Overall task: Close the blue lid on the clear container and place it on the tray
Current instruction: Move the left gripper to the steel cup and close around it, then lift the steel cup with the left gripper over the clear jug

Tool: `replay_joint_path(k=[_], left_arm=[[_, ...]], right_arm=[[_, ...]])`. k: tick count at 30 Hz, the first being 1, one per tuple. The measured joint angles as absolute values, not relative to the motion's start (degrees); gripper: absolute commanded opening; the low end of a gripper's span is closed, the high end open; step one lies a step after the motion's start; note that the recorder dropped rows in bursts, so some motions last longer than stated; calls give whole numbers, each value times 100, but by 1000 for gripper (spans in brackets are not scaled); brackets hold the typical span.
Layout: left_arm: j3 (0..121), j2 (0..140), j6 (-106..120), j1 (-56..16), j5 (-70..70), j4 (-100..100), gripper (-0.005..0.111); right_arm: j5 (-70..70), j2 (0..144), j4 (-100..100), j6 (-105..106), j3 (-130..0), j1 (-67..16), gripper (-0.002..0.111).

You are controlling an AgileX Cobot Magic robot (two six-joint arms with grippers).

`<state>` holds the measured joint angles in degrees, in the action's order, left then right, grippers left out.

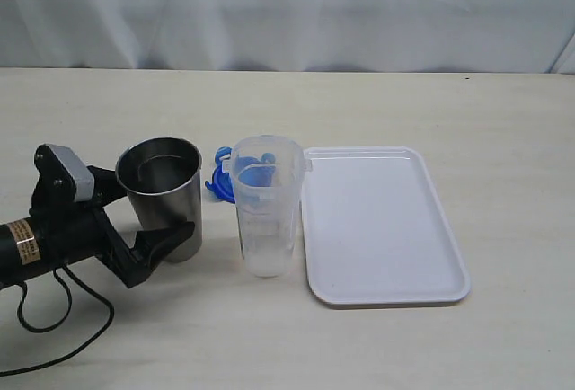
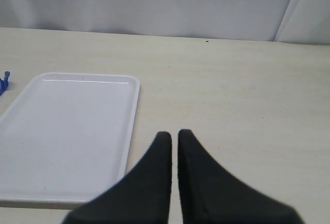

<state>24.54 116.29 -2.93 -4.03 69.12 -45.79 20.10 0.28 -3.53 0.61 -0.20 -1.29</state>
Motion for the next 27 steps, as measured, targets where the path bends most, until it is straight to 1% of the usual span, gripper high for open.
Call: replay_joint_path(k=[11,27], left_arm=[[2909,11643,-512,-531,6928,-4733,93],[3038,11643,-592,-536,6928,-4812,92]], right_arm=[[2010,28,-353,61,-20,-129,4],[2010,28,-353,61,-20,-129,4]])
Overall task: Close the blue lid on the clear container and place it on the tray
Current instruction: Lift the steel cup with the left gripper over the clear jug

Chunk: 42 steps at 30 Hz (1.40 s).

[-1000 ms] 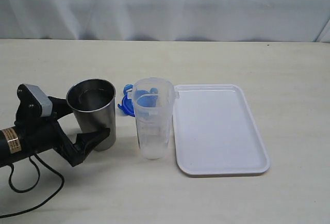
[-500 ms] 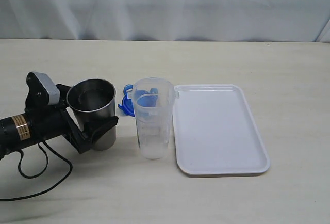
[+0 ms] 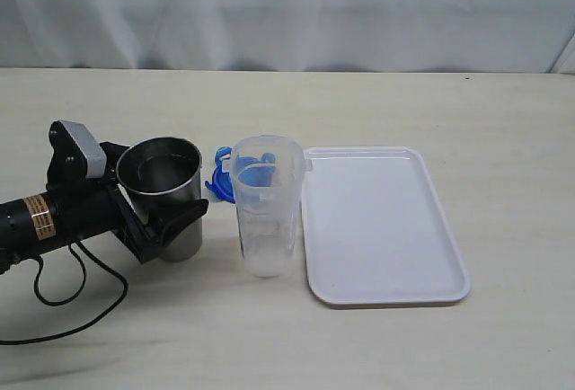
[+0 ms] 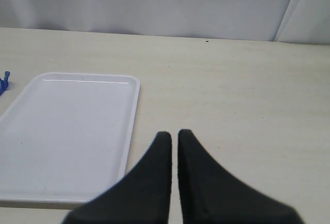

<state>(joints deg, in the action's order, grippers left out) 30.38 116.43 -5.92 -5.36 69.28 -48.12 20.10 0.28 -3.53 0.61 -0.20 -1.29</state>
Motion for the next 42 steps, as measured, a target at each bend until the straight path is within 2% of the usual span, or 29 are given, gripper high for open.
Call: replay_joint_path(k=[2,5,8,15,42], left_arm=[[3038,11643,-592,-536,6928,-4812,88],[3038,11643,-636,-536,6928,-4852,72],[3049,11643,-684,-536,6928,-4852,54],[3049,11643,-721,-536,6928,-4842,-1],[3461,10978,-1284,-561,6496,-5284,0]], right_arm=[[2010,28,-353,61,-20,-129,4],[2010,28,-353,61,-20,-129,4],[2010,28,-353,61,-20,-129,4],[2010,28,-353,61,-20,-129,4],[2010,28,-353,61,-20,-129,4]])
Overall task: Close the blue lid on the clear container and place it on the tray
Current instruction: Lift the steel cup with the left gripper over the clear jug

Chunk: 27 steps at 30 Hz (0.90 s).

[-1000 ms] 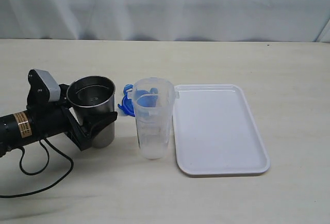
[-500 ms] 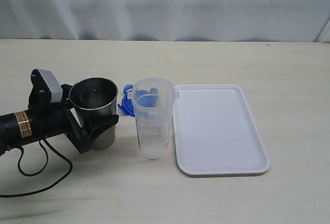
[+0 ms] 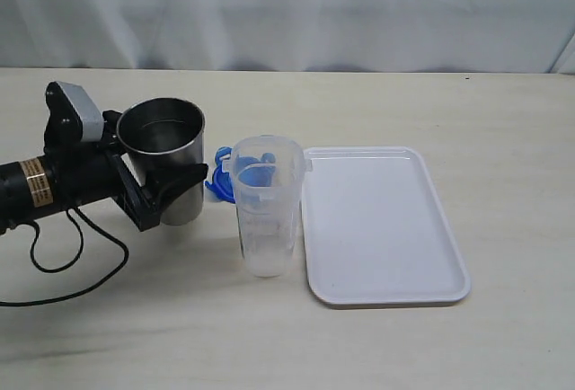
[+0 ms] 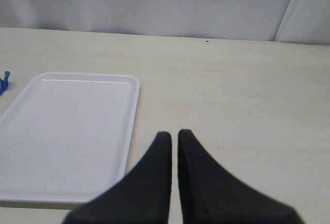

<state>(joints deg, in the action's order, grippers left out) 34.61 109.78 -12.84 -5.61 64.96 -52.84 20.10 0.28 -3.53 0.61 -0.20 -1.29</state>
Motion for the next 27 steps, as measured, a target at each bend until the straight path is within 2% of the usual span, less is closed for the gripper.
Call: replay_joint_path(k=[27], left_arm=[[5357,10978,-3094,-626,6423,-6357,0]], right_arm=[[2010,28,-353,61,-20,-129,4]])
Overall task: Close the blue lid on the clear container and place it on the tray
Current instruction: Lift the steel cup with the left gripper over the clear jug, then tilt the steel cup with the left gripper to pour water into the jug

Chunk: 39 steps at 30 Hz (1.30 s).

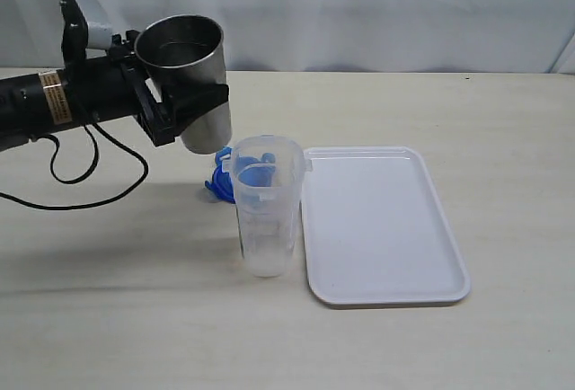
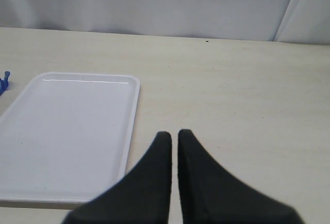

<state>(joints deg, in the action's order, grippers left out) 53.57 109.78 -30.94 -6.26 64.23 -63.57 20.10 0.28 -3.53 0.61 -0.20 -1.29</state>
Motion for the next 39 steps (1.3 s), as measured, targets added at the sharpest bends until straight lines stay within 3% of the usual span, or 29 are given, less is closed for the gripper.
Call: replay_joint_path(k=[6,39], left_arm=[[5572,10978,-3145,-1218,5808,-6651,0],[5572,10978,-1122,-1221,5869,-6921,0]], right_arm=[[2010,28,-353,61,-20,-129,4],[2010,28,-353,61,-20,-129,4]])
